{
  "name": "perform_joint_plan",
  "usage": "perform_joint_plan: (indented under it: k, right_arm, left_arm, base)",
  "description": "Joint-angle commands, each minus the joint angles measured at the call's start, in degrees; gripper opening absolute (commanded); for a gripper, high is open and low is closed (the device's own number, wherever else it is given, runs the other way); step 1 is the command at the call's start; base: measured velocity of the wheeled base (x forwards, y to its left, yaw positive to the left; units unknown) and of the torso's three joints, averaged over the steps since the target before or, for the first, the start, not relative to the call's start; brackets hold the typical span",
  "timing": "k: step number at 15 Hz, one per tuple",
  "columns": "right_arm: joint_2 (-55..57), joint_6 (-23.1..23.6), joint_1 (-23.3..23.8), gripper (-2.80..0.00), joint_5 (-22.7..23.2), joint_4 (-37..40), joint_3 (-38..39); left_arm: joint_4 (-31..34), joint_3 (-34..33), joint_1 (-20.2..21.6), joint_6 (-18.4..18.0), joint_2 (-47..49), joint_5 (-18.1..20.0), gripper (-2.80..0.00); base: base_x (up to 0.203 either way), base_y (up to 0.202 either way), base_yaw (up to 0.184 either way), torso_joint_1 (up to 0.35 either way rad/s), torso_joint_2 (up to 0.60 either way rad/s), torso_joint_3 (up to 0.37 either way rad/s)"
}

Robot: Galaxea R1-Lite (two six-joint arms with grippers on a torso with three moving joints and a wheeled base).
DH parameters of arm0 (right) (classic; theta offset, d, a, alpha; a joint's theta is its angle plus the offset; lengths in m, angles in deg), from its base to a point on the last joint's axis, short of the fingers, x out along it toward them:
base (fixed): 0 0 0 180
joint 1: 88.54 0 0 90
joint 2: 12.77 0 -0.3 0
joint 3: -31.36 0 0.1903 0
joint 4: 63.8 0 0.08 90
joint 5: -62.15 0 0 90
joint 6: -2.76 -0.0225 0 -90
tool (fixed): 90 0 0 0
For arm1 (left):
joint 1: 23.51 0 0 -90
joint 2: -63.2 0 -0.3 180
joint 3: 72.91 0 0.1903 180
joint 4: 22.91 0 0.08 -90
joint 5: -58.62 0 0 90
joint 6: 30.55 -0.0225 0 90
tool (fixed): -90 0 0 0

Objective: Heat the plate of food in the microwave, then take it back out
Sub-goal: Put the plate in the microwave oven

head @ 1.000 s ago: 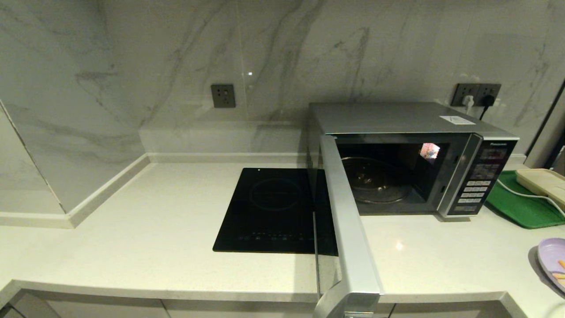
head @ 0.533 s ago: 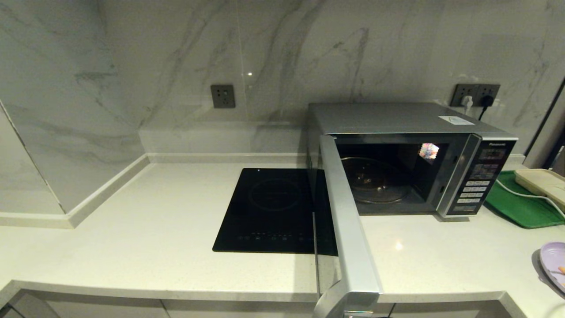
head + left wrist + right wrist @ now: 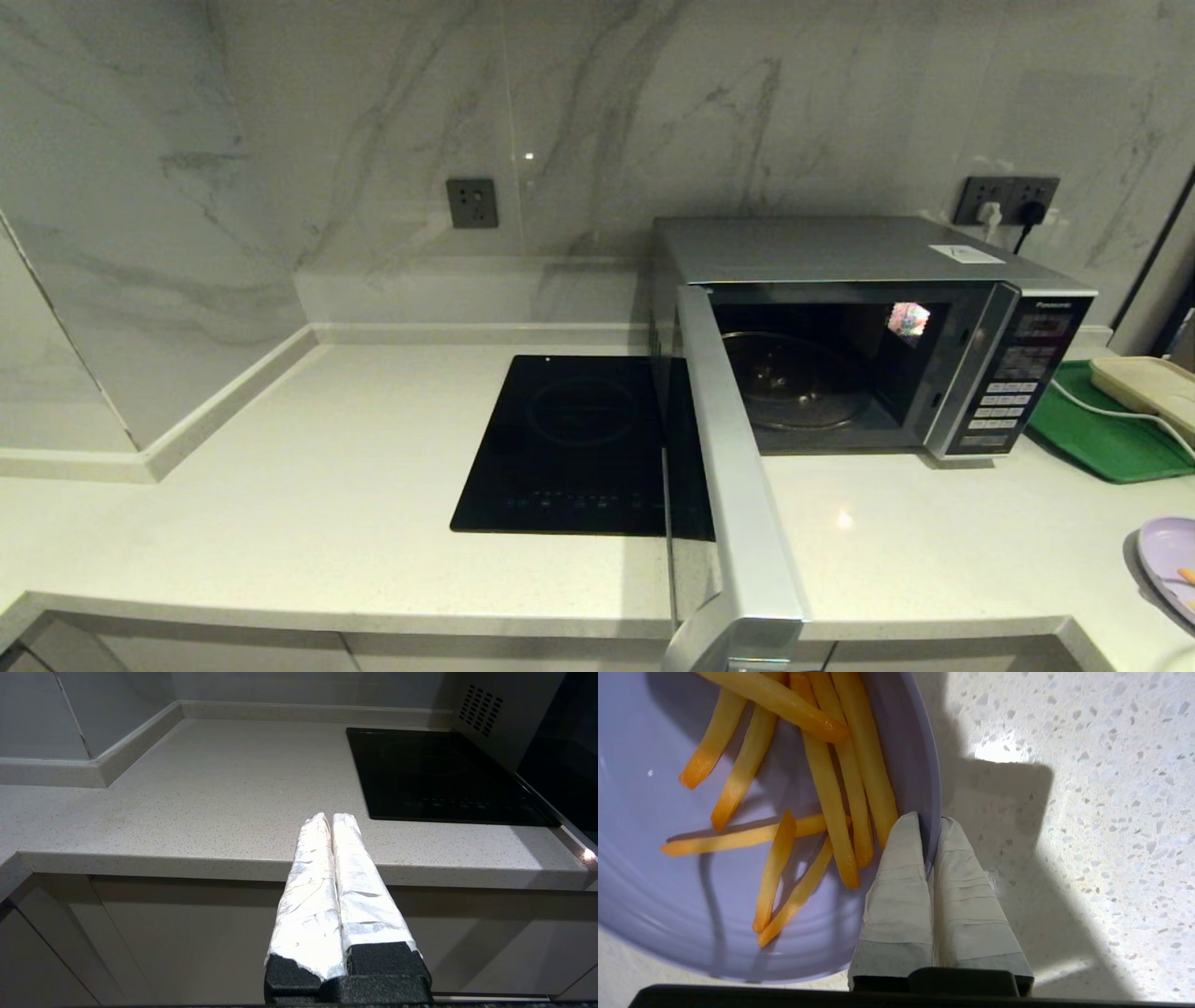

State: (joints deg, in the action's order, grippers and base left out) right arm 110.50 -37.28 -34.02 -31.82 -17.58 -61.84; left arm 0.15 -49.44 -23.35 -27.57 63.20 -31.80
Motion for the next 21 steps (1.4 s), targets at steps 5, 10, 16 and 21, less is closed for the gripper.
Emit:
perform_joint_plan:
  k: [5,10,16,21]
  right_arm:
    - [-6.9,3.5,-0.4,-2.8,3.1,0.0,4.8]
    - [-13.3,6.4,-5.0,-2.8,6.6,-0.1,12.1]
    - [-24.6,5.9,-18.9,-2.8,9.5,-0.1,19.2]
    - [-30.4,2.4,-26.7,-2.8,14.0,0.1,21.2]
  left_arm:
    - [0.0,0.0,0.0,0.0,0.0,0.0,-2.8]
    - [0.0,0.0,0.0,0.0,0.0,0.0,-2.8]
    - [0.0,0.0,0.0,0.0,0.0,0.0,-2.8]
    - [0.0,0.0,0.0,0.0,0.0,0.0,-2.8]
  base:
    - [0.0,0.0,0.0,0.0,0.0,0.0]
    - [0.0,0.0,0.0,0.0,0.0,0.0]
    - [0.0,0.0,0.0,0.0,0.0,0.0]
    - [0.0,0.0,0.0,0.0,0.0,0.0]
